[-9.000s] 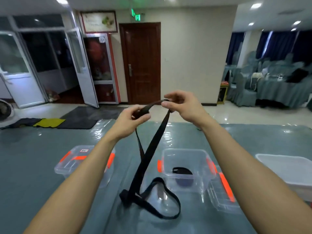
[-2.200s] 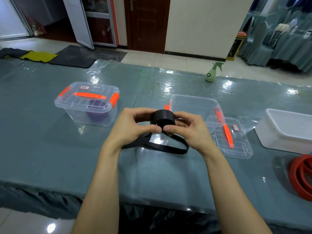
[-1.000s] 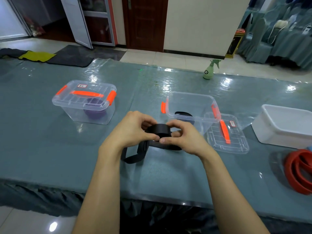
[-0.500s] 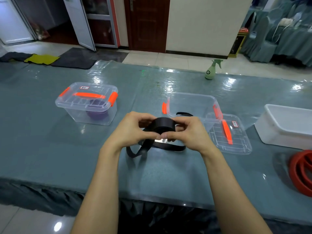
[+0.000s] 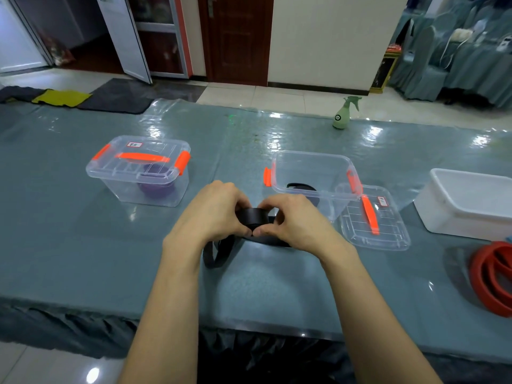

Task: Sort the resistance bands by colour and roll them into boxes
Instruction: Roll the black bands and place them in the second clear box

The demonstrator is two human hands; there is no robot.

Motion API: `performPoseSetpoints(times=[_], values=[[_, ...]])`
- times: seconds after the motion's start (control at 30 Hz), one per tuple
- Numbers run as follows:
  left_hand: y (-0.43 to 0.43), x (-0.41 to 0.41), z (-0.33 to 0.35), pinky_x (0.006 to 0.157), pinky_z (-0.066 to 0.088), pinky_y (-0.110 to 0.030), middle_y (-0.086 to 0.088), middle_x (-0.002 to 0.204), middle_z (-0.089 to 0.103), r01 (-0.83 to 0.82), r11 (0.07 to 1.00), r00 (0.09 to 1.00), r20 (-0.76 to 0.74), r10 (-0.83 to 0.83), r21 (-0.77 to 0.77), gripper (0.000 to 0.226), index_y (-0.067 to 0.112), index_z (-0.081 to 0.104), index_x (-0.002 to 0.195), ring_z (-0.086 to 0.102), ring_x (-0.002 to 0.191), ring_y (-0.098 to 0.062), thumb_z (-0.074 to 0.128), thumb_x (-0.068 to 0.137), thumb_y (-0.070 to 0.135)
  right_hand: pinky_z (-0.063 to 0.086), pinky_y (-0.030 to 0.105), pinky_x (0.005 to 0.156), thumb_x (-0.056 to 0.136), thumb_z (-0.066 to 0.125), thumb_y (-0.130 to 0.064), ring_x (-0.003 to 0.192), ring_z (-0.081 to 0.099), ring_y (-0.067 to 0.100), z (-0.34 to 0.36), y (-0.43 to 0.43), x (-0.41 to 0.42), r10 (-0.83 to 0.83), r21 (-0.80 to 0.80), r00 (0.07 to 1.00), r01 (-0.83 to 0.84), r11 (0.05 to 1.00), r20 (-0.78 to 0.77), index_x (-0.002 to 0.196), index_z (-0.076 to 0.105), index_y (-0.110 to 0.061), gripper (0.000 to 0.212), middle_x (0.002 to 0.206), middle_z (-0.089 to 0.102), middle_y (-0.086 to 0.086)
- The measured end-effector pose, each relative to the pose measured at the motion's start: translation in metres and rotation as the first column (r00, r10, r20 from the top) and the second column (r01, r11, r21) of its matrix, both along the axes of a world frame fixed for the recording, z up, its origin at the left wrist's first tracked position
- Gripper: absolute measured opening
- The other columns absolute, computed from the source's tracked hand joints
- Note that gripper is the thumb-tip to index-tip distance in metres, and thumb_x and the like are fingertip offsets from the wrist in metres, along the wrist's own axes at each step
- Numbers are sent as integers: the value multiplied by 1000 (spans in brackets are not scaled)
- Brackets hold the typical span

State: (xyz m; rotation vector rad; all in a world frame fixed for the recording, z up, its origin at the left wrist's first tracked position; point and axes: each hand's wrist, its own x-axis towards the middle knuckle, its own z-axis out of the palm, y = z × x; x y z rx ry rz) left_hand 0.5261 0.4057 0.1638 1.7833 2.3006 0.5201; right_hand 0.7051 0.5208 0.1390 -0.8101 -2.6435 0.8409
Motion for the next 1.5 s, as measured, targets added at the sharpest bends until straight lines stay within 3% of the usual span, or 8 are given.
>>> performPoseSetpoints(times=[0.3,0.43,0.57,0.83,1.03,1.2,1.3,1.5], values=[[3,-2,5,62,52,-32,5,72,76,2,1000,1000,1,-2,-2,39,36,84,92,68,71,-16,92,57,51,47,25,69,80,90,-43,75,64,1,-3,-2,-2,25,62,1000,-24,998,-18,118,74,-31,43,97,67,-17],[3,-3,3,79,61,-35,11,83,81,17,1000,992,128,-19,12,45,37,85,98,75,86,-12,84,55,53,51,33,66,76,94,-39,69,62,10,-5,2,-2,8,38,995,-4,999,-99,101,78,-28,31,79,65,-10],[-3,-19,-11,103,61,-34,16,99,84,25,986,864,493,-104,165,47,35,84,104,78,102,0,103,63,20,52,29,65,70,99,-37,61,62,12,1,11,9,-118,-266,928,21,964,-354,98,82,-33,33,70,69,6],[0,-14,-3,95,61,-24,-2,111,85,-97,902,552,777,-303,420,54,35,86,110,81,108,-20,102,60,21,62,36,77,75,97,-27,79,78,31,8,8,8,-273,-630,751,-235,740,-601,116,82,-13,46,98,82,16],[-2,-15,-6,86,65,-24,7,94,85,-91,928,766,621,-165,360,41,23,86,103,83,92,-12,103,68,11,65,42,86,70,98,-29,85,81,34,0,9,10,-199,-599,843,-170,783,-500,115,81,-28,49,109,82,11],[-1,-6,9,86,65,-39,14,83,82,4,992,966,254,-37,130,38,35,86,96,79,85,-5,93,59,37,53,24,71,61,93,-61,75,63,4,6,7,3,-8,-36,990,3,999,-142,116,73,-50,60,100,73,-21],[1,3,17,84,63,-41,11,87,83,31,996,995,94,-38,79,47,34,85,99,78,90,-14,76,54,47,53,38,65,64,93,-60,74,61,11,5,3,1,-31,19,993,34,999,-110,94,76,-34,42,75,67,-6],[14,-7,42,83,63,-38,11,87,83,96,995,995,24,-97,40,36,32,86,98,77,87,-9,97,64,31,61,38,73,66,95,-60,69,67,8,35,17,-2,-44,70,999,43,997,11,103,79,-37,47,76,72,-10]])
